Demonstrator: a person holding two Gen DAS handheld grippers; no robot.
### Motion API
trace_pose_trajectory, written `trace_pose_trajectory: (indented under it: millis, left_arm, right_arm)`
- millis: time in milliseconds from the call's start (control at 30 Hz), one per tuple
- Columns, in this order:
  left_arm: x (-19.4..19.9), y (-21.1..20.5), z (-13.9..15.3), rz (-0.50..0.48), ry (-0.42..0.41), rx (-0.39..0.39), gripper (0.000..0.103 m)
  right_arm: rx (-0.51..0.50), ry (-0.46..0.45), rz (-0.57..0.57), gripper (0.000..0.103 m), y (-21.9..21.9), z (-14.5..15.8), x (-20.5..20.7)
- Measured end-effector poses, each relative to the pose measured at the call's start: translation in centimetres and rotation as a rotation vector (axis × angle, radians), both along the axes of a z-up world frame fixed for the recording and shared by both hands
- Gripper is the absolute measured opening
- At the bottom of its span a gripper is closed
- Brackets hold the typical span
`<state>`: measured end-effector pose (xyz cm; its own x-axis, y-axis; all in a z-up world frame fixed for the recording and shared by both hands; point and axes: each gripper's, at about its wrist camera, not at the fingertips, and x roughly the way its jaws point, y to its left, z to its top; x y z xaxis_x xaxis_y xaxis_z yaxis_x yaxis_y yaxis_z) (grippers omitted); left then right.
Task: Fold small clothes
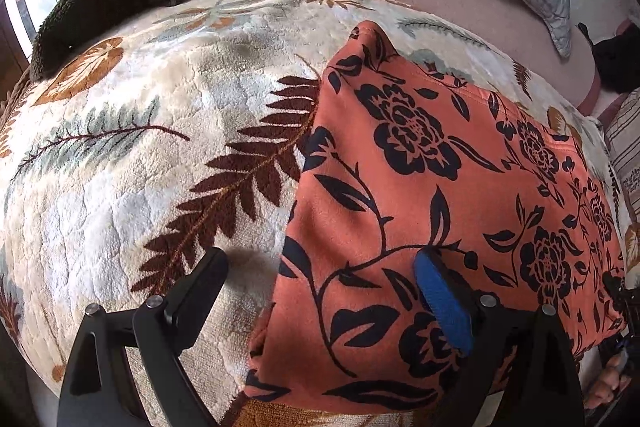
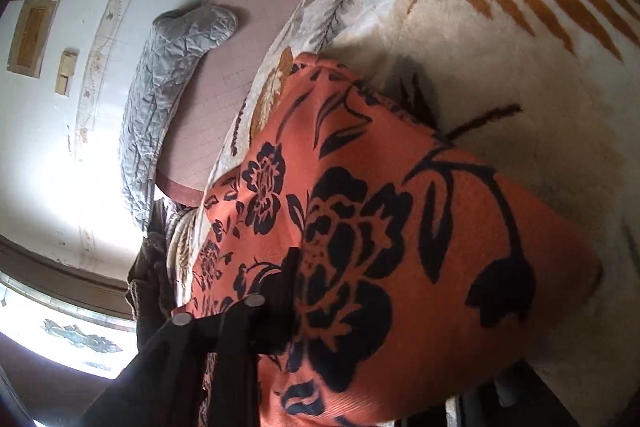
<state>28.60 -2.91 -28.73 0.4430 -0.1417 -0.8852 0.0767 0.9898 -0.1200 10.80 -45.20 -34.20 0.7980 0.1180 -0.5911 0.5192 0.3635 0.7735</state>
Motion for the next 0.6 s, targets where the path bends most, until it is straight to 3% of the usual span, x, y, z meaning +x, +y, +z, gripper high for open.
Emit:
trace_pose_trajectory:
  millis: [67,200,367,600]
  left_arm:
    - [0.4,0.6,0.4,0.028,-0.01,0.007,0.094]
    - [1.1,2.5,1.3,0.122,-0.042,0.035,0.094]
    - [1.6,5.1,2.1,0.213,-0.065,0.093,0.094]
    - [1.7,9.6,3.8,0.353,-0.134,0.163,0.094]
  right_arm:
    - [-0.013,-0.006,-0.006,0.022,0.1,0.3,-0.1]
    - [-0.133,0.005,0.022,0.019,1.1,2.5,0.3]
    - [-0.296,0.009,0.081,0.018,3.5,7.3,1.8]
    - [-0.632,-0.012,0.295,0.019,12.9,15.6,6.2]
